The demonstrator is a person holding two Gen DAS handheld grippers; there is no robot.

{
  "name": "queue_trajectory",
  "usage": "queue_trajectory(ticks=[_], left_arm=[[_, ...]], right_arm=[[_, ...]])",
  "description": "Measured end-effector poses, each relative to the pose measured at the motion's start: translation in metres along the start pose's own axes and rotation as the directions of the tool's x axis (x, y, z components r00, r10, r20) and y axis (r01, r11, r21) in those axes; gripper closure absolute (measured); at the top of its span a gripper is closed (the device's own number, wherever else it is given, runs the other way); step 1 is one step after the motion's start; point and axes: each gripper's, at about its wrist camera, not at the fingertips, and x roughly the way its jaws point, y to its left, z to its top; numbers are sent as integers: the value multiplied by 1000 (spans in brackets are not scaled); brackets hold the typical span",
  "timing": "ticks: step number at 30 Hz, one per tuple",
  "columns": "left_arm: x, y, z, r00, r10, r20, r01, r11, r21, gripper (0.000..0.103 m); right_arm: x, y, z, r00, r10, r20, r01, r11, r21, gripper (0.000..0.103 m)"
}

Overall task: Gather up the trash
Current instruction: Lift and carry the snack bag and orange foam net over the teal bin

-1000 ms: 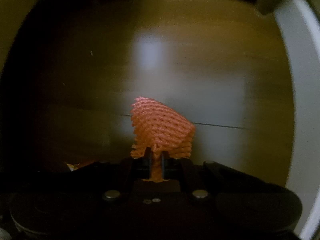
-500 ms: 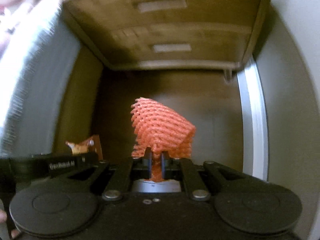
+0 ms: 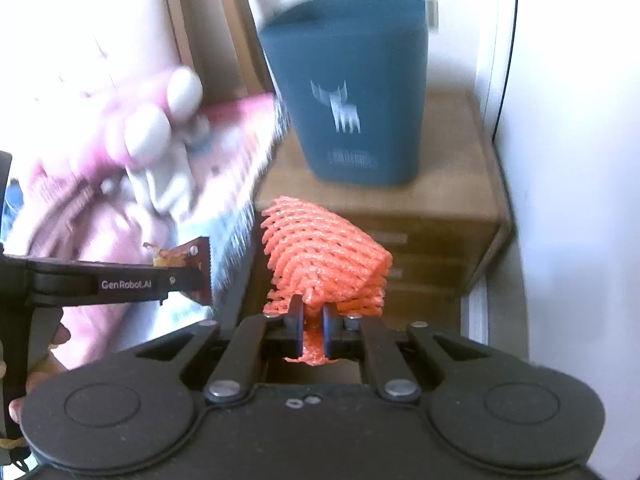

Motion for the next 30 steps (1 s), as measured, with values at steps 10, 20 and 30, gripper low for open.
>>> queue_trajectory(ticks=[10,20,30], left_arm=[[-83,-7,81,983,-91,158,84,995,48,69],[-101,-18,143,972,-82,220,56,991,120,69],[-35,-52,233,979,0,205,-20,995,97,69]], right_arm=[[-88,25,63,988,-65,143,69,997,-27,96],[-101,25,107,970,-97,224,103,995,-16,95],[-39,-13,193,976,-26,215,47,995,-90,96]])
